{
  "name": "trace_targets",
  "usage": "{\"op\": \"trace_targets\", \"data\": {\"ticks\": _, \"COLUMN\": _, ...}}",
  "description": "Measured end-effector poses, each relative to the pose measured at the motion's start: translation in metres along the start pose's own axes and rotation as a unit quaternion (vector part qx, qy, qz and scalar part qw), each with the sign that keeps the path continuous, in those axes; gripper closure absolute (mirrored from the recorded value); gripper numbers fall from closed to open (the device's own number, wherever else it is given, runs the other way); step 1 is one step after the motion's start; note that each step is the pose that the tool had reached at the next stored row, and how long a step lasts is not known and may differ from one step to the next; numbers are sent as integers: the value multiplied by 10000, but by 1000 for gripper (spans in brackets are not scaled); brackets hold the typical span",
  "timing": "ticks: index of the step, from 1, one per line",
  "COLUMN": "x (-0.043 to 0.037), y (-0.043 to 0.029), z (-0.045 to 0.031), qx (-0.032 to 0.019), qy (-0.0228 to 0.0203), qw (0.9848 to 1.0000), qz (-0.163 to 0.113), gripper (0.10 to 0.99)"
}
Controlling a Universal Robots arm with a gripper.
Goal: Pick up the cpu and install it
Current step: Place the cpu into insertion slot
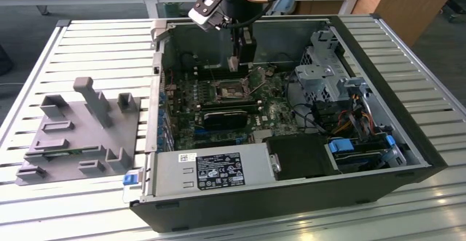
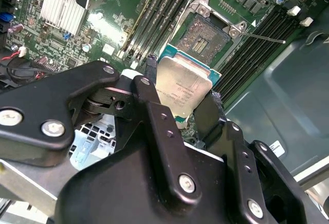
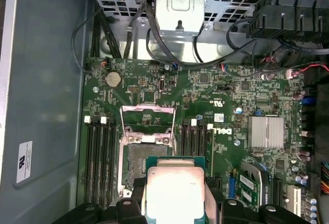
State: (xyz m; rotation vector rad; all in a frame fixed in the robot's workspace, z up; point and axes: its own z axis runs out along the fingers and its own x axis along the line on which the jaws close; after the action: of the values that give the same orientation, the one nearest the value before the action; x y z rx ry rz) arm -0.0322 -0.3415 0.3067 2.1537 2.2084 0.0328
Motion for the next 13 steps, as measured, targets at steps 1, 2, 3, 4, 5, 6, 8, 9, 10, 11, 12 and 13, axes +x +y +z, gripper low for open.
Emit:
{"op": "trace_targets", "data": {"ticks": 1, "x": 0, "y": 0, "z": 4, "qx": 0, "qy": 0, "qw": 10000, "qz": 0, "gripper": 549}}
{"op": "trace_targets", "data": {"ticks": 2, "x": 0, "y": 0, "z": 8, "qx": 0, "qy": 0, "qw": 10000, "qz": 0, "gripper": 549}}
{"op": "trace_targets", "data": {"ticks": 3, "x": 0, "y": -1, "z": 12, "qx": 0, "qy": 0, "qw": 10000, "qz": 0, "gripper": 549}}
{"op": "trace_targets", "data": {"ticks": 4, "x": 0, "y": -1, "z": 16, "qx": 0, "qy": 0, "qw": 10000, "qz": 0, "gripper": 549}}
{"op": "trace_targets", "data": {"ticks": 5, "x": 1, "y": -1, "z": 19, "qx": 0, "qy": 0, "qw": 10000, "qz": 0, "gripper": 549}}
{"op": "trace_targets", "data": {"ticks": 6, "x": 1, "y": -1, "z": 23, "qx": 0, "qy": 0, "qw": 10000, "qz": 0, "gripper": 549}}
{"op": "trace_targets", "data": {"ticks": 8, "x": 1, "y": -2, "z": 30, "qx": 0, "qy": 0, "qw": 10000, "qz": 0, "gripper": 549}}
{"op": "trace_targets", "data": {"ticks": 9, "x": 1, "y": -3, "z": 49, "qx": 0, "qy": 0, "qw": 10000, "qz": 0, "gripper": 549}}
{"op": "trace_targets", "data": {"ticks": 10, "x": 1, "y": -3, "z": 54, "qx": 0, "qy": 0, "qw": 10000, "qz": 0, "gripper": 549}}
{"op": "trace_targets", "data": {"ticks": 11, "x": 2, "y": -3, "z": 57, "qx": 0, "qy": 0, "qw": 10000, "qz": 0, "gripper": 549}}
{"op": "trace_targets", "data": {"ticks": 12, "x": 2, "y": -3, "z": 60, "qx": 0, "qy": 0, "qw": 10000, "qz": 0, "gripper": 549}}
{"op": "trace_targets", "data": {"ticks": 13, "x": 2, "y": -4, "z": 64, "qx": 0, "qy": 0, "qw": 10000, "qz": 0, "gripper": 549}}
